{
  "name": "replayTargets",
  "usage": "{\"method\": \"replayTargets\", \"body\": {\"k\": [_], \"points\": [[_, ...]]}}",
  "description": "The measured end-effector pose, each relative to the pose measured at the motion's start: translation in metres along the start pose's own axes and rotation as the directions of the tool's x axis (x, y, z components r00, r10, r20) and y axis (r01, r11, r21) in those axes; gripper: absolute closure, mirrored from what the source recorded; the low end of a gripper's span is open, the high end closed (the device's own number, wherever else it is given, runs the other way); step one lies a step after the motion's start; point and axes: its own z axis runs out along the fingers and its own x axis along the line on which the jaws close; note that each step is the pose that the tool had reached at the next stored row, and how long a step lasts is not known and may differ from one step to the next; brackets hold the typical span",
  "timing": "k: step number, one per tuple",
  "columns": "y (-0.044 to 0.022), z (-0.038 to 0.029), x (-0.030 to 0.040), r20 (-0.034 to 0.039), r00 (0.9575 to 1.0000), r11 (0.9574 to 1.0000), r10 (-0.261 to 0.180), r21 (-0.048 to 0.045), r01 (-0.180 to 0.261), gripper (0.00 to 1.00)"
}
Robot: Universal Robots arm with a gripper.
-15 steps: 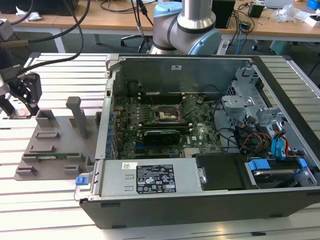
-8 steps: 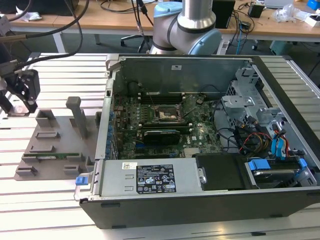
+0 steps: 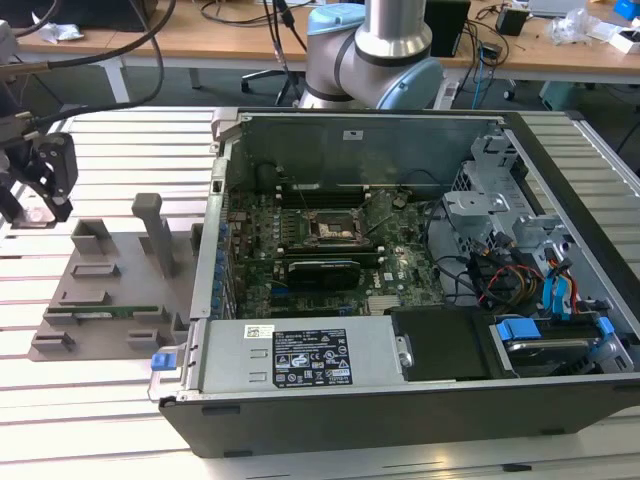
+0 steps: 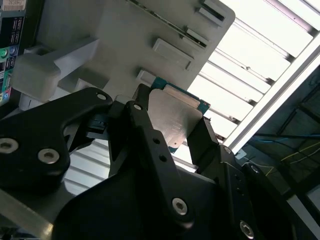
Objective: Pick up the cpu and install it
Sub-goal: 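Pick up the cpu and move it towards the insertion slot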
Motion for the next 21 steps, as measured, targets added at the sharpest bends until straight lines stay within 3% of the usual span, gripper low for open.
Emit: {"method": "replayTargets", "body": {"k": [21], "points": [[-0.0001, -0.0230, -0.0004, 0.0000, 1.0000, 1.0000, 0.000, 0.0000, 0.000, 0.45]]}}
